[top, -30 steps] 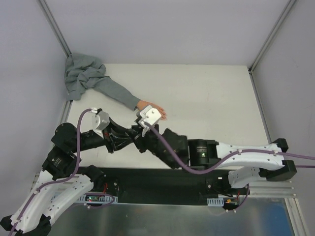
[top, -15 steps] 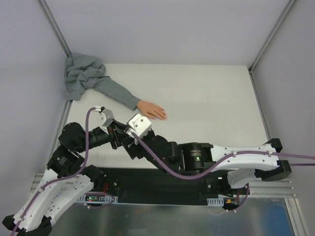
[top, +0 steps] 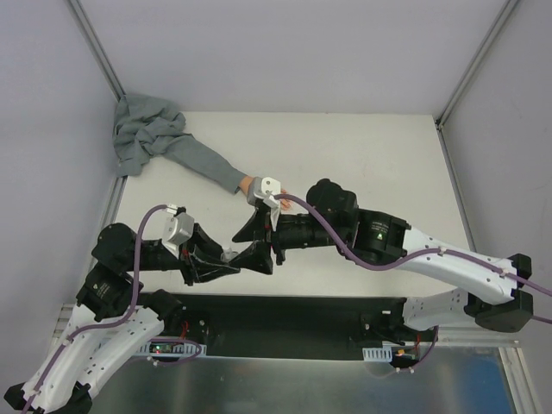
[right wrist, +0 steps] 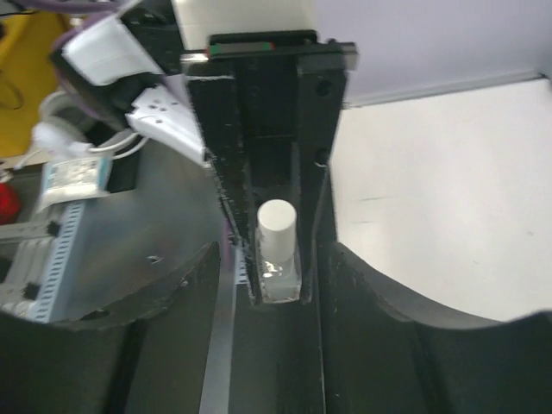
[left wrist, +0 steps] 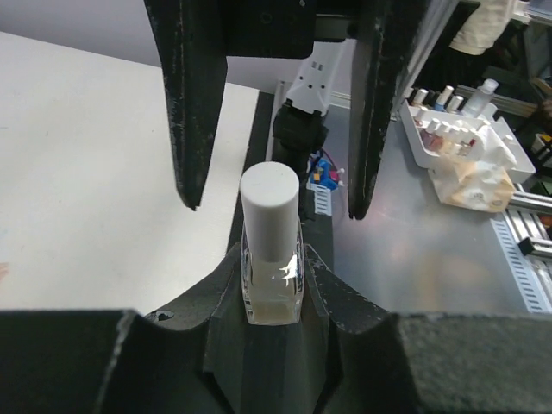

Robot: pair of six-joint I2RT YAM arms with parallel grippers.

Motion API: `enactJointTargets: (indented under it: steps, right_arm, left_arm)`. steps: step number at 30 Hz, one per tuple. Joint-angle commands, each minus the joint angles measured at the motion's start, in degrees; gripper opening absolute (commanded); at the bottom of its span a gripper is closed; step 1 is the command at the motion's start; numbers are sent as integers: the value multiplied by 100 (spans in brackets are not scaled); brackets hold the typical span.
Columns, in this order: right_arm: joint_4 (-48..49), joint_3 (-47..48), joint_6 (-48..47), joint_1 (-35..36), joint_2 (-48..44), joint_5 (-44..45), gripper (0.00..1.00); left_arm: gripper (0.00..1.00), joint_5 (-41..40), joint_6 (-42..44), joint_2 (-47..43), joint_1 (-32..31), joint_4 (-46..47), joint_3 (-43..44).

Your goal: Paint the nails

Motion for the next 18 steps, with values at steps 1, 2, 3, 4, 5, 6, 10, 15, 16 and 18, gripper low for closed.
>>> enactJointTargets:
  steps: [1,2,3,4,5,6,10,15,16,18]
  right_arm:
    - [563,110,144,-159,-64,-1704,54]
    - [581,145,161,-203,-38,-1810,52]
    - [668,136,222,-212,-3,-1854,52]
    - [712,136,249,-229,32,-1898,52]
    - [739,154,275,-247,50,-1951,51]
    - [791,180,293,-273,103,-1960,50]
    - [871,259,363,-300,269,-2074,44]
    - [994,382,416,-317,419,-2224,33]
    - [1020,400,425,-317,463,-2250,29]
    - [1064,409,451,-326,490,-2320,20]
  left_arm:
    - [0,590,-213,-74,6,330,178]
    - [0,599,-222,-74,6,339,187]
    - [0,616,-230,-66,6,356,196]
    - [0,643,-239,-66,6,365,196]
    - [0,625,-248,-66,6,374,205]
    - [0,651,-248,-66,6,383,205]
    - [0,696,-274,-66,15,427,248]
    - [0,766,-283,-83,6,462,266]
    - [0,775,-283,-83,6,453,266]
    - [0,748,-274,-83,6,462,249]
